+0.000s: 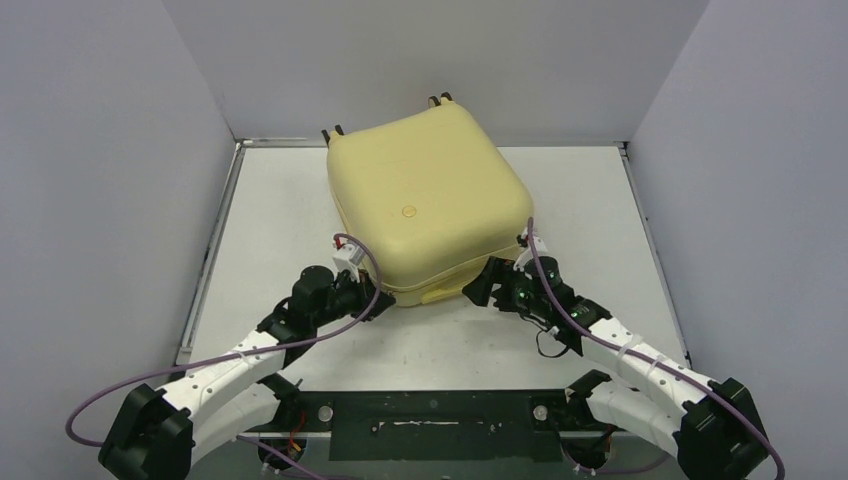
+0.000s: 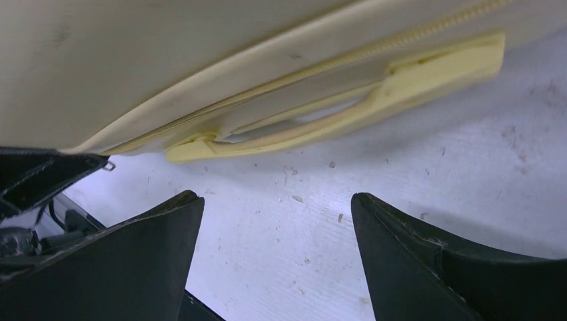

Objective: Pack the luggage
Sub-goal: Zip the luggage at the center of the board.

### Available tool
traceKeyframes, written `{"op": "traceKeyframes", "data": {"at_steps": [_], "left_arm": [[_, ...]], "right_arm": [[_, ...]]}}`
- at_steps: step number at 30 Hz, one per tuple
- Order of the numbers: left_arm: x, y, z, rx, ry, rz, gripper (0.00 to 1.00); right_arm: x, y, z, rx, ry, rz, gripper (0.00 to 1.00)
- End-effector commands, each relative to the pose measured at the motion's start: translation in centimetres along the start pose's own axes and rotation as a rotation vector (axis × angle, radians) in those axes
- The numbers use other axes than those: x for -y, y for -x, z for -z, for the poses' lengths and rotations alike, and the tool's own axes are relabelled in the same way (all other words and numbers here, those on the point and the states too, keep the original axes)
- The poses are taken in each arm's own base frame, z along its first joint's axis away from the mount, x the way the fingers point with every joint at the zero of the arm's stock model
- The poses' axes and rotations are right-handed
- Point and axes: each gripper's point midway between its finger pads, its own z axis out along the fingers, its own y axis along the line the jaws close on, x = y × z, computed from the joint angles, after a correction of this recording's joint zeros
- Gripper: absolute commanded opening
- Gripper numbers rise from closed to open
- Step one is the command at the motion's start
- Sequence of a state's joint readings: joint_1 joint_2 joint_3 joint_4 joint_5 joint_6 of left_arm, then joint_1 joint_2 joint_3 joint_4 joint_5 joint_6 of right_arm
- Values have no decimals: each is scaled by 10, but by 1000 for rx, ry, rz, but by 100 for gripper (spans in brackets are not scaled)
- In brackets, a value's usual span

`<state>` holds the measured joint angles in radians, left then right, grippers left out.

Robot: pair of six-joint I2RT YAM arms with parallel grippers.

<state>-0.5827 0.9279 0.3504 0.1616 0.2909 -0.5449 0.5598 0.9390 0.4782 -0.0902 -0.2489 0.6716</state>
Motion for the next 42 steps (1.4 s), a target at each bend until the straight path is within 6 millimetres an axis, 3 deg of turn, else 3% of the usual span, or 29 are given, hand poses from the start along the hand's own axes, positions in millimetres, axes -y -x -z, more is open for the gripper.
{"op": "traceKeyframes", "data": {"at_steps": [1, 4, 9, 21, 27, 34, 42], "left_arm": [[17, 27, 2, 119, -61, -61, 0], [16, 28, 4, 128, -41, -91, 0], [10, 24, 4, 114, 25, -147, 0], [9, 13, 6, 82, 96, -242, 0], [16, 6, 5, 58, 86, -284, 0], [42, -11, 2, 0, 10, -364, 0], [85, -10, -4, 15, -108, -390, 0]], "right_arm": [[4, 17, -9, 136, -82, -270, 84], [9, 25, -12, 207, -104, -410, 84], [36, 27, -17, 297, -209, -574, 85], [60, 5, -49, 225, -285, -662, 72], [63, -5, -56, 193, -270, -664, 40], [60, -19, -60, 147, -259, -653, 1], [53, -34, -63, 125, -268, -648, 0]]}}
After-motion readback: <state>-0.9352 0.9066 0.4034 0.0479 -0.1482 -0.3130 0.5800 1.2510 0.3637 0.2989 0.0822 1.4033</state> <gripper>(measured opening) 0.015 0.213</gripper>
